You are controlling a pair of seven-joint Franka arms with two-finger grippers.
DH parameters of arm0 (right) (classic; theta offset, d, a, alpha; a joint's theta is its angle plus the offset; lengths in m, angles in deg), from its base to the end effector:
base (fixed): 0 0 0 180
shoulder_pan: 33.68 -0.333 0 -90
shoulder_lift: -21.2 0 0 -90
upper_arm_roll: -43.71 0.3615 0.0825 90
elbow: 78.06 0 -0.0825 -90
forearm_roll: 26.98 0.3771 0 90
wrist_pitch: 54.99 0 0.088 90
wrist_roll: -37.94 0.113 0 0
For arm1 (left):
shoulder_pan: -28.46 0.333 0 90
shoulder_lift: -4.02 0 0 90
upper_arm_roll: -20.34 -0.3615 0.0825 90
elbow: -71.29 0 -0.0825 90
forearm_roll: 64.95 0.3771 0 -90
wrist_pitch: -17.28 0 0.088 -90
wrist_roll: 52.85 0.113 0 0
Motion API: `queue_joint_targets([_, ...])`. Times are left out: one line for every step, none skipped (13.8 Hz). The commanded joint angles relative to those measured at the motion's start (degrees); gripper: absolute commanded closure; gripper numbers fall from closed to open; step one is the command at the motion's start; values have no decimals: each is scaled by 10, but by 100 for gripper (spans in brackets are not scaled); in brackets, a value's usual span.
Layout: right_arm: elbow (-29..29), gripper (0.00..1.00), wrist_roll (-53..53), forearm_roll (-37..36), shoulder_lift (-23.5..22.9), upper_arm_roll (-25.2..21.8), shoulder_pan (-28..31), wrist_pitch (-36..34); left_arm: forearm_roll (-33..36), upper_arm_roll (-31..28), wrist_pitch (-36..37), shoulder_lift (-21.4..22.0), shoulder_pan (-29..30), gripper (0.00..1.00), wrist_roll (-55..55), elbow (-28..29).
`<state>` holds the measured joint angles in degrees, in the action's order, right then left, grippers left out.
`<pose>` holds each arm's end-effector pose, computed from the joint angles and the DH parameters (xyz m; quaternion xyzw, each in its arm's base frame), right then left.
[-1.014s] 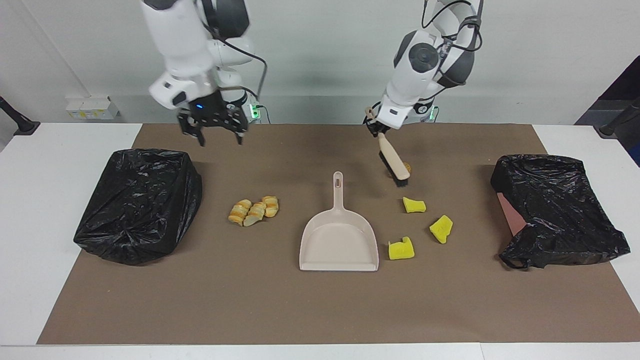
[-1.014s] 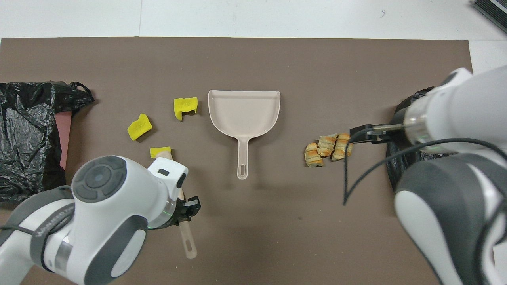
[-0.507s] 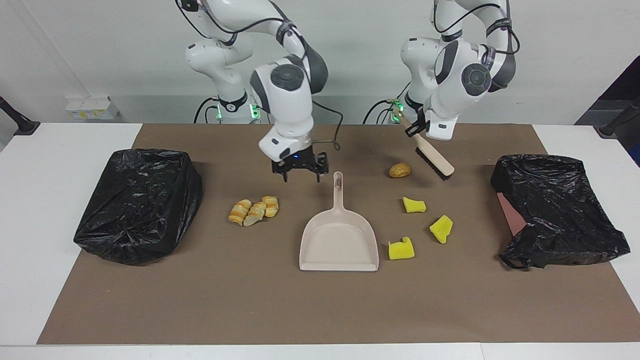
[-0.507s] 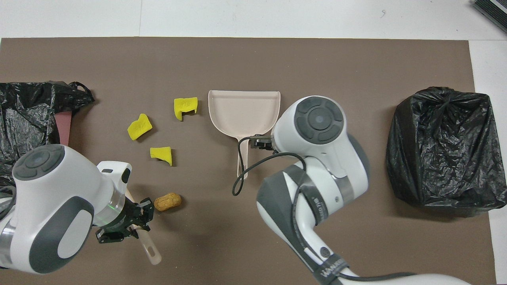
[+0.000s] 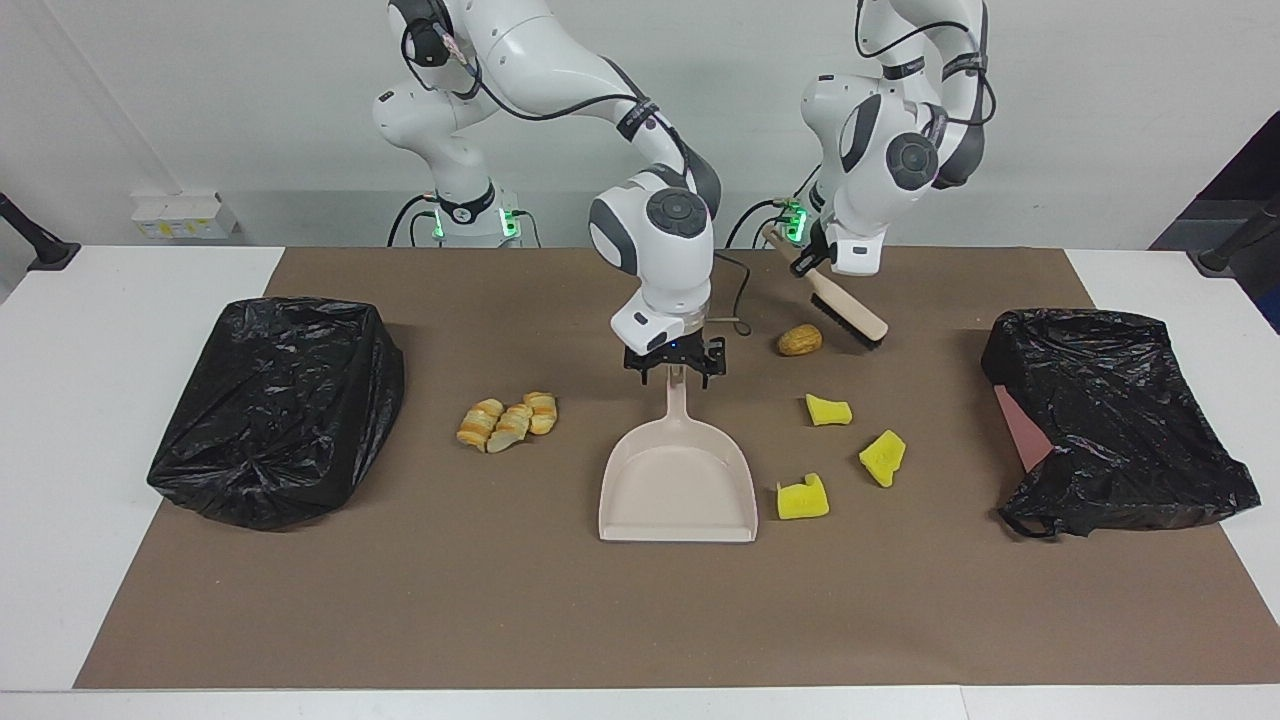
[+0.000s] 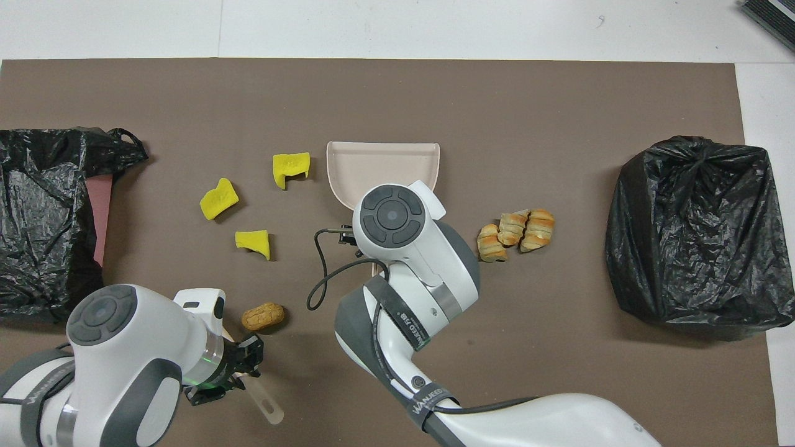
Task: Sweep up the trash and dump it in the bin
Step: 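Grasp the dustpan handle with the right gripper while the left gripper carries the brush, then place the dustpan near the sponges while the left gripper positions the brush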
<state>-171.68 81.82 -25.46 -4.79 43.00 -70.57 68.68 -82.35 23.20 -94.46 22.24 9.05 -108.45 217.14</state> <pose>0.5611 0.4134 0.4007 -0.9966 0.0733 -0.0216 0.0294 0.3343 -0.1605 0.4066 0.9166 0.3550 -0.1837 0.0109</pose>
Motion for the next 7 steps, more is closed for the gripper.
queue_joint_targets([11, 0, 2, -5, -5, 2, 9, 8, -41, -5, -63, -22, -8, 100, -12, -7])
queue_joint_targets([10, 0, 2, -5, -9, 2, 5, 11, -48, -5, -88, -37, -10, 100, -9, -17])
queue_joint_targets([8, 0, 2, -7, -9, 2, 5, 15, -51, -5, -97, -57, -12, 100, -8, -42])
queue_joint_targets([7, 0, 2, -10, -8, 2, 4, 15, -54, -6, -96, -78, -12, 100, -5, -70])
queue_joint_targets([3, 0, 2, -9, -8, 2, 1, 16, -54, -6, -100, -92, -8, 100, -2, -89])
queue_joint_targets([-4, 0, -2, -10, -9, 2, 0, 17, -54, -6, -100, -107, -4, 100, 8, -109])
queue_joint_targets([-14, 12, -14, -9, -5, 2, 0, 19, -53, -7, -95, -117, 1, 100, 28, -127])
